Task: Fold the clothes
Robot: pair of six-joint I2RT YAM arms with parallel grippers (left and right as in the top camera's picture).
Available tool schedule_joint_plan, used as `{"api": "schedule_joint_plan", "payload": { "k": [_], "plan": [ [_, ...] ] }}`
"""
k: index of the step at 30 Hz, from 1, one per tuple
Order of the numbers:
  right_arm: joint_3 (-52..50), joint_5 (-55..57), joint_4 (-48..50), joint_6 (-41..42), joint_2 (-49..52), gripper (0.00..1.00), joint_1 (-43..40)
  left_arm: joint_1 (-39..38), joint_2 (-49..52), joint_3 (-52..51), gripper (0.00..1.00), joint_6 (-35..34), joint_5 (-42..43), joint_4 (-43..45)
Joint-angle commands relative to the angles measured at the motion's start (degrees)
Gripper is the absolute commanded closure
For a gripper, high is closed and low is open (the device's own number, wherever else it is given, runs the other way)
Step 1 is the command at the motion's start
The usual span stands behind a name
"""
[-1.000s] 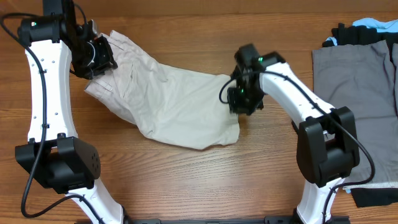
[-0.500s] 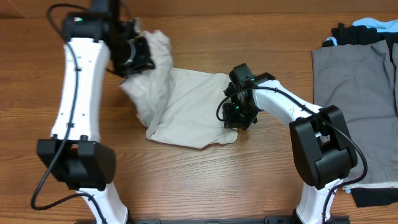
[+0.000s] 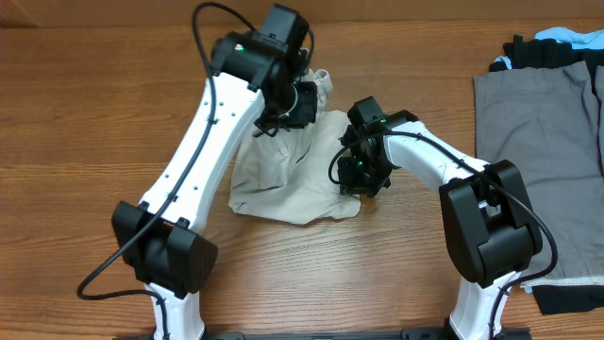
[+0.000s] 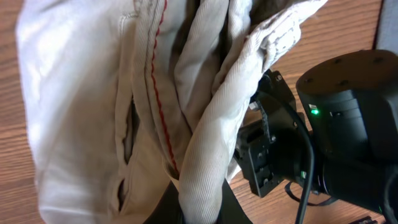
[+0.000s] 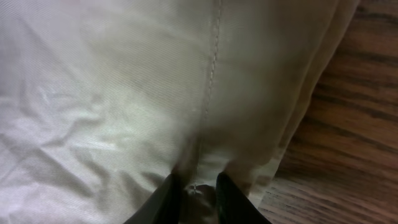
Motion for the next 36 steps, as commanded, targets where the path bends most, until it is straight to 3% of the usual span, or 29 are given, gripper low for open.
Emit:
{"api": "schedule_joint_plan", "payload": {
  "k": [1, 2, 3, 4, 8, 14, 17, 19, 21, 24, 27, 36],
  "plan": [
    [-1.22, -0.76, 0.09, -0.17, 0.09, 0.77, 0.37, -0.83, 1.79, 1.7, 0.72, -2.05, 0.59, 0.55],
    [-1.22, -0.76, 0.11, -0.17, 0.09, 0.76, 0.37, -0.94, 1.81, 1.7, 0.55, -2.16, 0.72, 0.55],
    [-1.22, -0.76, 0.13, 0.09, 0.09, 0.68, 0.37, -1.01, 1.81, 1.7, 0.44, -2.29, 0.83, 0.57],
    [-1.2, -0.76, 0.15, 1.27, 0.09, 0.59, 0.37, -1.01, 1.79, 1.7, 0.39, -2.27, 1.53, 0.57],
    [-0.07, -0.13, -1.73, 3.91, -0.09, 0.5, -0.22, -0.22, 1.66, 2.03, 0.38, -1.36, 2.21, 0.59],
    [12.13, 20.17, -17.7, 13.35, -7.3, 0.46, -7.91, 7.19, 1.64, 4.31, 0.38, -0.04, 1.84, 1.79],
    [21.03, 14.6, -20.81, 7.69, -11.47, 0.43, -11.15, 10.54, 1.75, 4.04, 0.37, 0.61, 1.79, 5.62],
    [26.25, 5.01, -20.85, 2.27, -13.55, 0.3, -11.74, 12.13, 2.05, 4.0, 0.38, 2.58, 1.36, 10.38],
    [27.91, -0.28, -20.65, 0.63, -14.08, 0.26, -11.58, 12.41, 2.49, 3.69, 0.38, 2.99, -1.05, 13.77],
    [25.24, -8.52, -20.46, 0.68, -12.94, 0.25, -9.42, 12.35, 5.77, 3.52, 0.46, 6.71, -2.6, 20.68],
    [19.89, -9.97, -17.59, 2.45, -11.91, 0.26, -6.27, 12.11, 9.66, 3.52, 0.48, 7.91, -2.34, 22.53],
    [-6.36, -11.28, 1.57, 8.98, -11.63, 0.25, 1.79, 12.13, 23.04, 3.52, 0.44, 10.47, -0.81, 15.85]
  ]
}}
